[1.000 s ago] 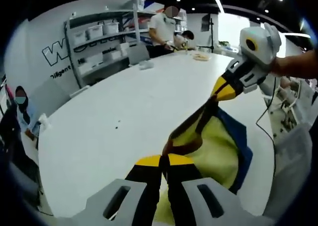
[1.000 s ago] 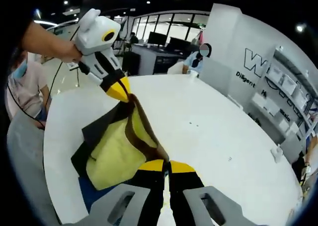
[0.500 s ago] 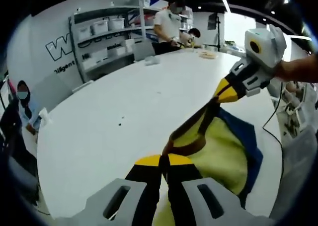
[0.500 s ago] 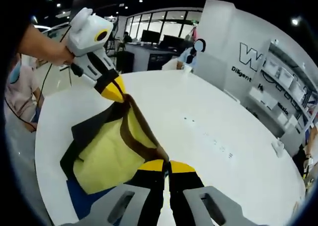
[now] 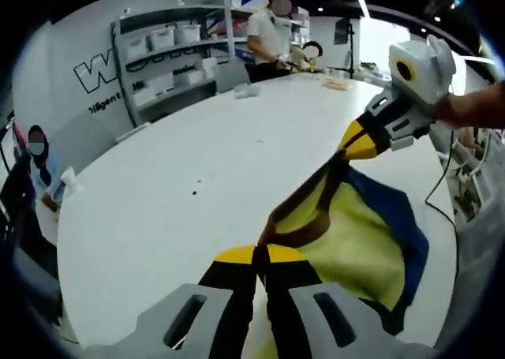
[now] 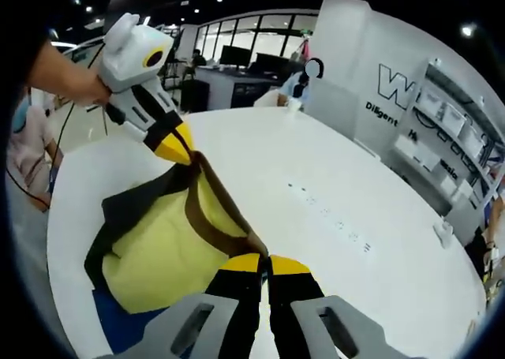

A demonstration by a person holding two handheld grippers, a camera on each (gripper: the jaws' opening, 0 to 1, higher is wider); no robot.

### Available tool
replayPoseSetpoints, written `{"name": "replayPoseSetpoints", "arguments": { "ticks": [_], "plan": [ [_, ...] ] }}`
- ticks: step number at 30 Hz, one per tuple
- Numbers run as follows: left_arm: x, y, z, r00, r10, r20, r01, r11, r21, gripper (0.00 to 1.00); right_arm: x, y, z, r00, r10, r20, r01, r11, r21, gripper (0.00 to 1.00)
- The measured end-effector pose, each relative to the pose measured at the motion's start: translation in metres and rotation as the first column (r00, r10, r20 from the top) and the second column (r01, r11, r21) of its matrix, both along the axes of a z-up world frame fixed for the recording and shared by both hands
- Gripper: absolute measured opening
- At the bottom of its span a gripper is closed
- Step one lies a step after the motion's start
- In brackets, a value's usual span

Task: Fold the garment on the visible template until the final outline fits inside the template.

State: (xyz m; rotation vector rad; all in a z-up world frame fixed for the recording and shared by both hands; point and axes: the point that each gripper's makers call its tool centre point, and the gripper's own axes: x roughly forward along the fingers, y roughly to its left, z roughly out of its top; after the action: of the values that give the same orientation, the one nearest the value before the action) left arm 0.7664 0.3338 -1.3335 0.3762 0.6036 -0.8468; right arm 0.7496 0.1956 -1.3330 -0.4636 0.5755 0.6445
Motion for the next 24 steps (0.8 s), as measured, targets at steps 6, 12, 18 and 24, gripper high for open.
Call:
{"name": "replayPoseSetpoints", "arguments": {
  "ticks": [6, 12, 18, 24],
  "plan": [
    [0.006, -0.002, -0.008, 1.0, 0.002, -0.002, -0.002, 1.0, 0.007, 0.1, 0.007, -0.002, -0.007, 1.0, -0.006, -0.006, 0.006, 1.0, -0.015, 0.0],
    [0.015, -0.004, -0.013, 1.0, 0.002, 0.007, -0.002, 1.0, 0.02, 0.1, 0.015, -0.003, -0.012, 1.0, -0.017, -0.008, 0.017, 0.999, -0.027, 0.0],
    [0.024, -0.006, -0.017, 1.0, 0.012, 0.0, -0.012, 1.0, 0.021, 0.1, 0.023, -0.005, -0.017, 0.999, -0.034, -0.012, 0.033, 0.999, -0.024, 0.0],
    [0.033, -0.007, -0.02, 0.999, 0.036, -0.015, -0.035, 0.999, 0.008, 0.11, 0.03, -0.009, -0.023, 0.998, -0.062, -0.027, 0.062, 0.998, -0.002, 0.0]
  ]
}}
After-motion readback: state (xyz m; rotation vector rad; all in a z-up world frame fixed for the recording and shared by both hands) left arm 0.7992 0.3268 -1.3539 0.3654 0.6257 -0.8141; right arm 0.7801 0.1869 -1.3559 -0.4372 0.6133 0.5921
